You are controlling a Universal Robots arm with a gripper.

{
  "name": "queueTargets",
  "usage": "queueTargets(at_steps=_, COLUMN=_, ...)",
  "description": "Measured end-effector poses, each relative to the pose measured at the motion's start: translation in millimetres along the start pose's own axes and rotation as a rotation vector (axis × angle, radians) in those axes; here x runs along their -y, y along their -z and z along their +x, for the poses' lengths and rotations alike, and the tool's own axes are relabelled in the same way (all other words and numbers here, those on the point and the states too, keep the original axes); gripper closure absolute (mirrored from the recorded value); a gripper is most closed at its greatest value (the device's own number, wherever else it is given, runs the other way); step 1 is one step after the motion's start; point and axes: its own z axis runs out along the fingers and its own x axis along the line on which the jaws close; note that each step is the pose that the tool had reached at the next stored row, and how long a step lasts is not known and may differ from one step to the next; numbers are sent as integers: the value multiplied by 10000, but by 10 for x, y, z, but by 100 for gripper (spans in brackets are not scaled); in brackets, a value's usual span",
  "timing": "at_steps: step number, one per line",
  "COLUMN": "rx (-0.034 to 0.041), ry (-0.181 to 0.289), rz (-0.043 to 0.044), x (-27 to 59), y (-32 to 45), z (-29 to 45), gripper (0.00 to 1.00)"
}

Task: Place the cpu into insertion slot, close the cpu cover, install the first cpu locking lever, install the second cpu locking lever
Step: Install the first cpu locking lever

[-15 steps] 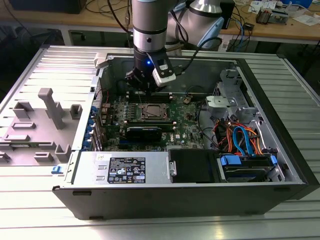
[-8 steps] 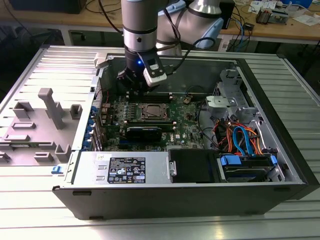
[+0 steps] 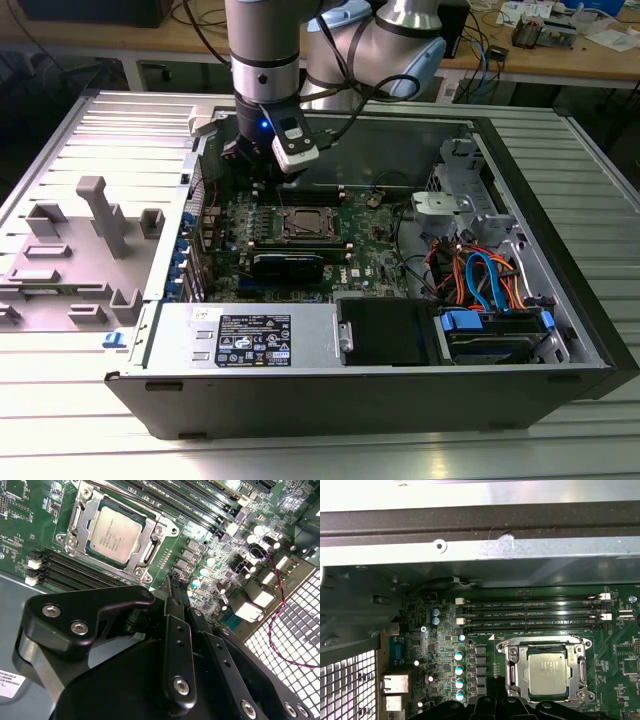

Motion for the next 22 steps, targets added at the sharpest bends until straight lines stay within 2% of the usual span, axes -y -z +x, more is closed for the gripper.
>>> queueTargets(at_steps=10, rx=1, ry=5, rz=-1, x=0, y=0, z=0, gripper=89)
queueTargets(at_steps=15, rx=-1, ry=65, rz=-1, x=3, y=0, z=92, gripper=89)
queueTargets(at_steps=22, rx=-2, ry=118, rz=0, x=3, y=0, z=110, gripper=89)
